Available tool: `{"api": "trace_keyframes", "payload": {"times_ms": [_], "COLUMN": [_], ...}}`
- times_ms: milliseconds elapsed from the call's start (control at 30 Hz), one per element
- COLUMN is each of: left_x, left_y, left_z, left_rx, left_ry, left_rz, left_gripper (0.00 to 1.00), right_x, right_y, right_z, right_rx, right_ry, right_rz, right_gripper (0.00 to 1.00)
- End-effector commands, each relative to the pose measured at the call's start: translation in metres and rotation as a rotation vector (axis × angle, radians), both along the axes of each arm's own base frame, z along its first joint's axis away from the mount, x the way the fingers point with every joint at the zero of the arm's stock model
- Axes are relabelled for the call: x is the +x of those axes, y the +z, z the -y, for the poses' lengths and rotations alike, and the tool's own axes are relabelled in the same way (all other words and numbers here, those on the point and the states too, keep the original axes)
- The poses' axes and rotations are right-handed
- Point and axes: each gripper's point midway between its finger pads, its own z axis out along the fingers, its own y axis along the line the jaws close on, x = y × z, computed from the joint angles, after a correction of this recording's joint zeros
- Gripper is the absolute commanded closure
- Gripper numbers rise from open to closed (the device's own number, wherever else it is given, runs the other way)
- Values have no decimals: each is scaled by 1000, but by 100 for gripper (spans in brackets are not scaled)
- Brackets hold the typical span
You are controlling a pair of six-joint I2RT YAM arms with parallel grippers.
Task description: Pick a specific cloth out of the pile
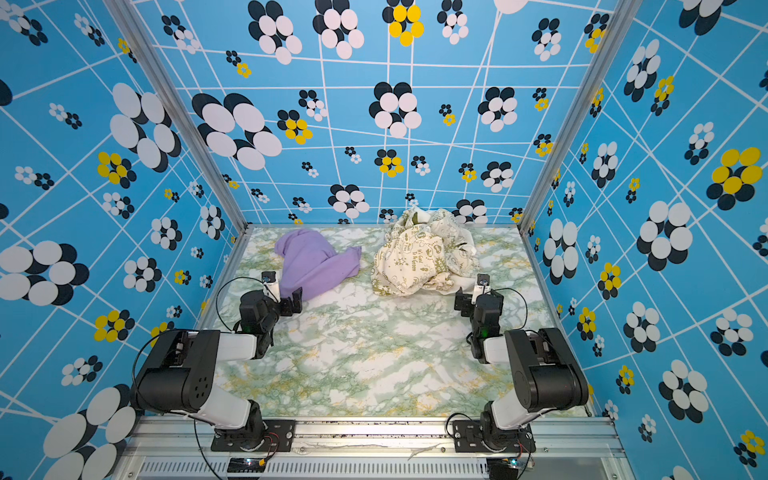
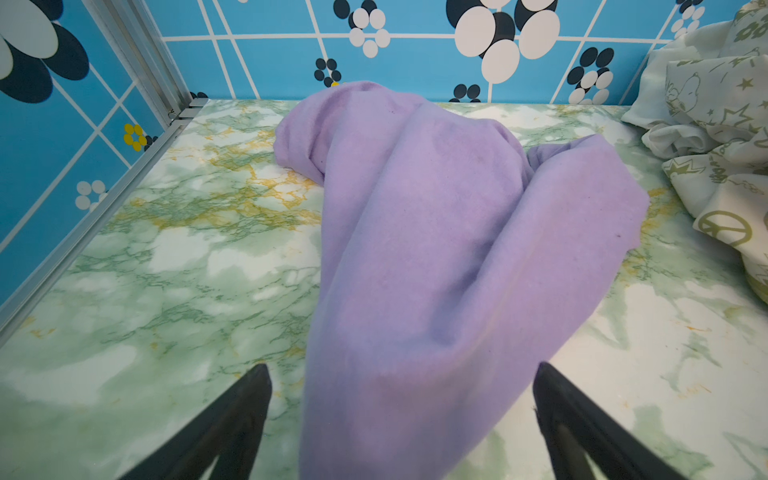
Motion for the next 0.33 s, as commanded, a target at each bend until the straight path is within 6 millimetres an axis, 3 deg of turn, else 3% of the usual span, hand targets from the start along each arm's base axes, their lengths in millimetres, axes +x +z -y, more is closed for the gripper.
{"api": "trace_keyframes", "payload": {"times_ms": [0, 300], "left_x": [3, 3], "left_y": [5, 5], "left_z": [0, 0], "left_rx": [17, 17], "left_ry": [1, 2], "left_rz": [24, 24], "left_gripper": [1, 1], "right_x": [5, 6], "right_y": [6, 5], "right_z": [2, 4], "right_rx": [10, 27], "right_ry": [-8, -3], "right_rz": [18, 10], "right_gripper": [1, 1]}}
